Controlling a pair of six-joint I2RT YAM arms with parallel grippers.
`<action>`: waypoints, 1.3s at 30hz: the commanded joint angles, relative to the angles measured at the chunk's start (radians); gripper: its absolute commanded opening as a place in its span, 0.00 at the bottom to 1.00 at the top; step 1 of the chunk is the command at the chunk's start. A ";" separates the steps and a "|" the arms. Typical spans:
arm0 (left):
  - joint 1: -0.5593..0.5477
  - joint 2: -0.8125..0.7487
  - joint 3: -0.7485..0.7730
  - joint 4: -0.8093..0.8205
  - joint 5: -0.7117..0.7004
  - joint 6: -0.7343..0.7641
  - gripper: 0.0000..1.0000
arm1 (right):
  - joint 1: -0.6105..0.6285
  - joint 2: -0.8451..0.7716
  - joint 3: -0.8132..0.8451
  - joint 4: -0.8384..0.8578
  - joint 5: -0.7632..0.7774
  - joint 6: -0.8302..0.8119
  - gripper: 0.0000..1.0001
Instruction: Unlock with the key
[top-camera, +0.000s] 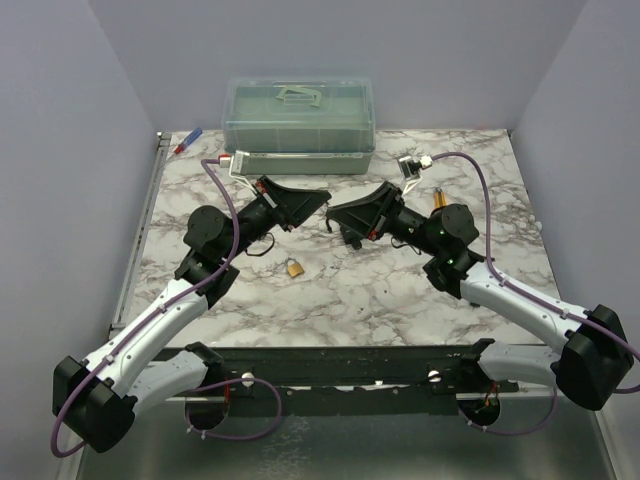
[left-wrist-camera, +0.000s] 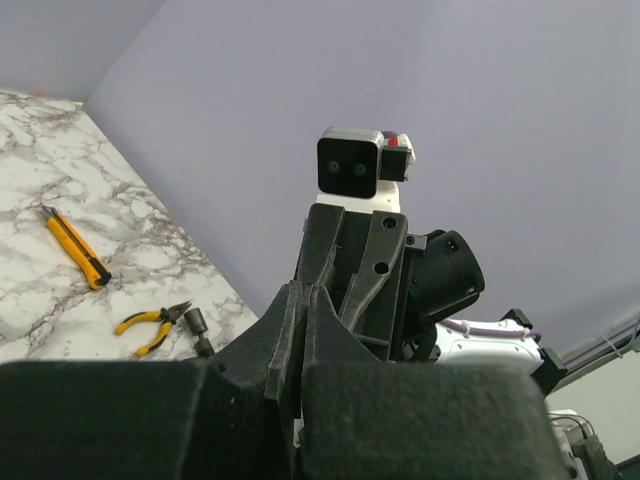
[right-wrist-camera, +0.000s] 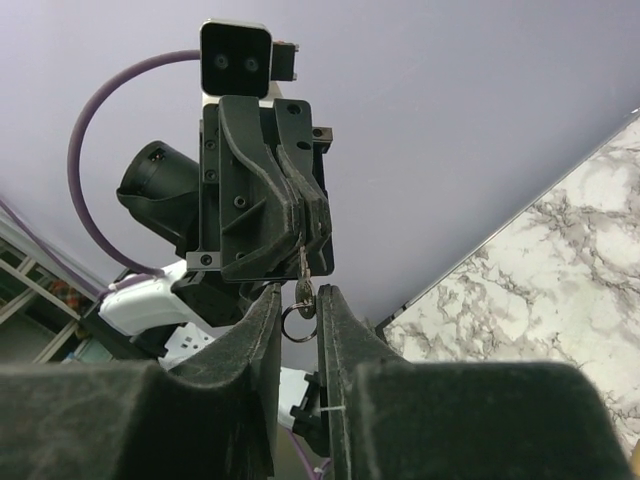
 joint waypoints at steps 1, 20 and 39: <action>0.003 -0.005 -0.021 0.037 -0.006 0.001 0.00 | -0.003 0.008 0.025 0.046 -0.027 0.001 0.13; 0.004 -0.002 -0.032 0.040 -0.021 0.013 0.00 | -0.003 0.017 0.041 0.034 -0.044 0.009 0.34; 0.003 -0.012 -0.061 0.058 -0.060 0.015 0.00 | -0.003 0.022 0.027 0.043 -0.042 0.024 0.00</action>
